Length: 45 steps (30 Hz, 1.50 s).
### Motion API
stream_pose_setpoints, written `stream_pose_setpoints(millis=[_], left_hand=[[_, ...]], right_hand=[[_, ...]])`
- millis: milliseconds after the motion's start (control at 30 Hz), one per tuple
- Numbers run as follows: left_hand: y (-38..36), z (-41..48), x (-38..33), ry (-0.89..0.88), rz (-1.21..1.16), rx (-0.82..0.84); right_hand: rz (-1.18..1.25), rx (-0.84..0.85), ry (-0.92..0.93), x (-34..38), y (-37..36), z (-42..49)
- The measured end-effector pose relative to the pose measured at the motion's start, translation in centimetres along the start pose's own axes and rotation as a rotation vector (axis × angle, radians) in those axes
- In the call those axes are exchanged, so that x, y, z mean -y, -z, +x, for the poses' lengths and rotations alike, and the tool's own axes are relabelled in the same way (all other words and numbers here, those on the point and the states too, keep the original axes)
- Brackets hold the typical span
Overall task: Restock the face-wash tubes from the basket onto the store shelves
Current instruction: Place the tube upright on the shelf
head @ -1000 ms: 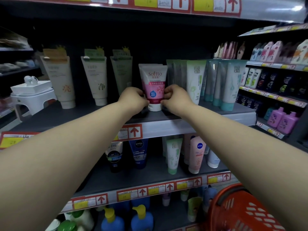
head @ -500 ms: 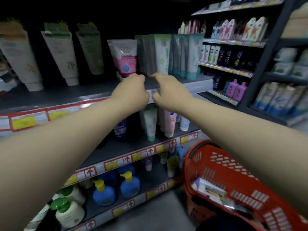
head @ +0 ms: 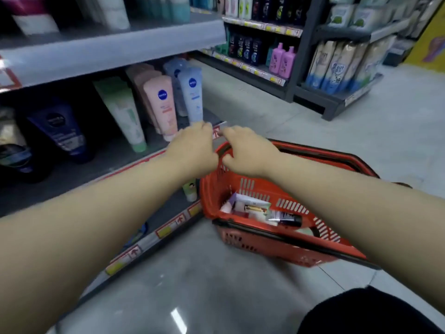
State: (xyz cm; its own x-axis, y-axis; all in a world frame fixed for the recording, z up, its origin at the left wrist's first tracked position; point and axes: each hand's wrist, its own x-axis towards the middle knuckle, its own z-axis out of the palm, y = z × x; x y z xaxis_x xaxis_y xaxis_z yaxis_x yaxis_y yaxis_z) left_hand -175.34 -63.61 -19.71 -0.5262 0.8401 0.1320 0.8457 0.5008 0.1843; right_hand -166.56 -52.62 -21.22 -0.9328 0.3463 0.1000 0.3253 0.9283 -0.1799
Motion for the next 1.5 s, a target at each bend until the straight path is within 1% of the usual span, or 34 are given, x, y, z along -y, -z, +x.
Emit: stream_pose_setpoints(millis=[67, 200, 300, 367, 433, 533, 567, 633, 733, 800, 900, 967, 1033, 1100, 1167, 1200, 1233, 1267, 1333, 1367, 1433, 1500], left_hand=[[-3.3, 0.5, -1.3, 0.0, 0.017, 0.065], [-9.8, 2.0, -2.9, -0.016, 0.027, 0.153], [-14.2, 2.4, -3.5, 0.022, 0.0, 0.259], [-16.5, 2.0, -3.4, 0.047, -0.044, 0.327], [-18.3, 1.6, -3.1, 0.065, -0.088, 0.415], [-19.6, 1.7, -2.9, 0.117, -0.062, 0.637], [-19.7, 1.8, -3.0, 0.133, -0.051, 0.701], [-19.9, 2.0, -3.4, 0.166, -0.045, 0.775], [-19.7, 1.8, -3.9, 0.234, -0.042, 0.82], [-19.5, 1.7, -3.6, 0.243, -0.029, 0.873], [-19.8, 1.9, -2.8, 0.262, -0.007, 1.03], [-20.6, 2.1, -2.9, 0.206, 0.05, 1.099], [-21.9, 2.3, -3.1, 0.125, 0.123, 1.123], [-23.6, 2.2, -3.1, 0.092, 0.181, 1.153], [-25.5, 2.1, -3.0, 0.062, 0.24, 1.188], [-26.3, 1.9, -2.9, 0.05, 0.244, 1.188], [-27.0, 1.6, -2.9, 0.077, 0.208, 1.188], [-27.7, 1.4, -2.8, 0.136, 0.149, 1.198], [-28.6, 1.3, -2.4, 0.186, 0.072, 1.188], [-29.1, 1.2, -2.1, 0.203, 0.06, 1.194], [-30.6, 1.5, -0.8, 0.213, 0.05, 1.169], [-31.0, 1.8, 0.0, 0.247, 0.03, 1.151]], right_hand=[[0.006, 0.068, -0.019, -2.5, -2.7, -0.7], [0.051, 0.129, -0.1, -7.2, -7.5, -1.2], [0.123, 0.205, -0.184, -9.9, -11.6, -2.0], [0.167, 0.296, -0.237, -11.1, -13.9, -2.7], [0.225, 0.436, -0.289, -11.6, -15.4, -3.6], [0.315, 0.778, -0.349, -11.0, -16.3, -5.2], [0.366, 0.858, -0.369, -10.8, -16.4, -5.7], [0.504, 0.934, -0.446, -10.7, -16.4, -6.4], [0.678, 1.023, -0.52, -10.8, -16.0, -6.8], [0.71, 1.079, -0.587, -10.5, -16.3, -6.9], [0.743, 1.167, -0.641, -10.1, -17.0, -6.6], [0.796, 1.28, -0.642, -9.6, -17.5, -6.5], [0.83, 1.403, -0.644, -9.1, -18.1, -6.5], [0.845, 1.473, -0.622, -8.8, -19.2, -6.6], [0.886, 1.455, -0.63, -8.7, -20.6, -6.4], [0.907, 1.417, -0.648, -8.7, -21.2, -6.0], [0.891, 1.328, -0.652, -8.7, -21.5, -5.5], [0.823, 1.208, -0.615, -8.7, -21.9, -5.0], [0.502, 0.962, -0.451, -9.2, -22.7, -4.1], [0.395, 0.852, -0.381, -9.4, -23.4, -3.7], [0.391, 0.72, -0.38, -10.2, -25.5, -3.4], [0.416, 0.689, -0.357, -10.8, -27.7, -3.3]])
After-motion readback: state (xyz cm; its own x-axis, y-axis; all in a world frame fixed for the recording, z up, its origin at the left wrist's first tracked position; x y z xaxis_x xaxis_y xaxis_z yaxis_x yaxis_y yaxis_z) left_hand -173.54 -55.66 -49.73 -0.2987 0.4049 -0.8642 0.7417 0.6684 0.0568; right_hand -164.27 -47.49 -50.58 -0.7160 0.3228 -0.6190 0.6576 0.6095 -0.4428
